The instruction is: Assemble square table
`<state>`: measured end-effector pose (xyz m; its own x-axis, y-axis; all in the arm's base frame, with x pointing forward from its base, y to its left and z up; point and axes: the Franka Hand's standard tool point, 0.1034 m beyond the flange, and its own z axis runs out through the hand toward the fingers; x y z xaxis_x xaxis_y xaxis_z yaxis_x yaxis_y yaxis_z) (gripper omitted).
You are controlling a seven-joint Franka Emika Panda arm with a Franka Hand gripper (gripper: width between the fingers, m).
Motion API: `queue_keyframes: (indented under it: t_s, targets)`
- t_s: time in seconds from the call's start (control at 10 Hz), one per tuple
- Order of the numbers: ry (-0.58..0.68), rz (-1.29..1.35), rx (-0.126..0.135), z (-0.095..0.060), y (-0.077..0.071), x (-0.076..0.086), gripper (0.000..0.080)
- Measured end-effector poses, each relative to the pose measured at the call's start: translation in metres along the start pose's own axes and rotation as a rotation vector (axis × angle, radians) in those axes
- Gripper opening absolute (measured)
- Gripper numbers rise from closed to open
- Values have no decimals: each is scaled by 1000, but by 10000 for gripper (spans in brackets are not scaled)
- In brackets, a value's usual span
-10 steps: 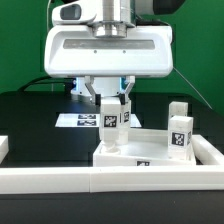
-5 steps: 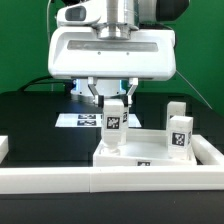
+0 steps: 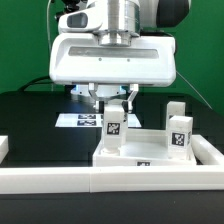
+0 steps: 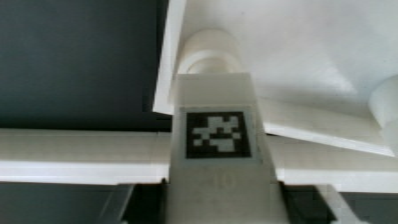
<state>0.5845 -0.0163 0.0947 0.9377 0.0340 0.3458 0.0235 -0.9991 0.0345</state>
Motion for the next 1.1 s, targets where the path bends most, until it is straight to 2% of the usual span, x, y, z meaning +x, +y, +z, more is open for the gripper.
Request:
queue_keyframes:
  t_s: [0.3, 0.4, 0.5, 0.6, 0.7, 0.8, 1.1]
  targets:
    - [7, -1, -3, 0, 0, 1, 290]
    - [7, -1, -3, 0, 0, 1, 380]
    - [7, -1, -3, 0, 0, 1, 518]
    - [7, -1, -3, 0, 0, 1, 607]
    - [7, -1, -3, 0, 0, 1, 607]
    - [7, -1, -3, 0, 0, 1, 641]
    - [7, -1, -3, 0, 0, 1, 649]
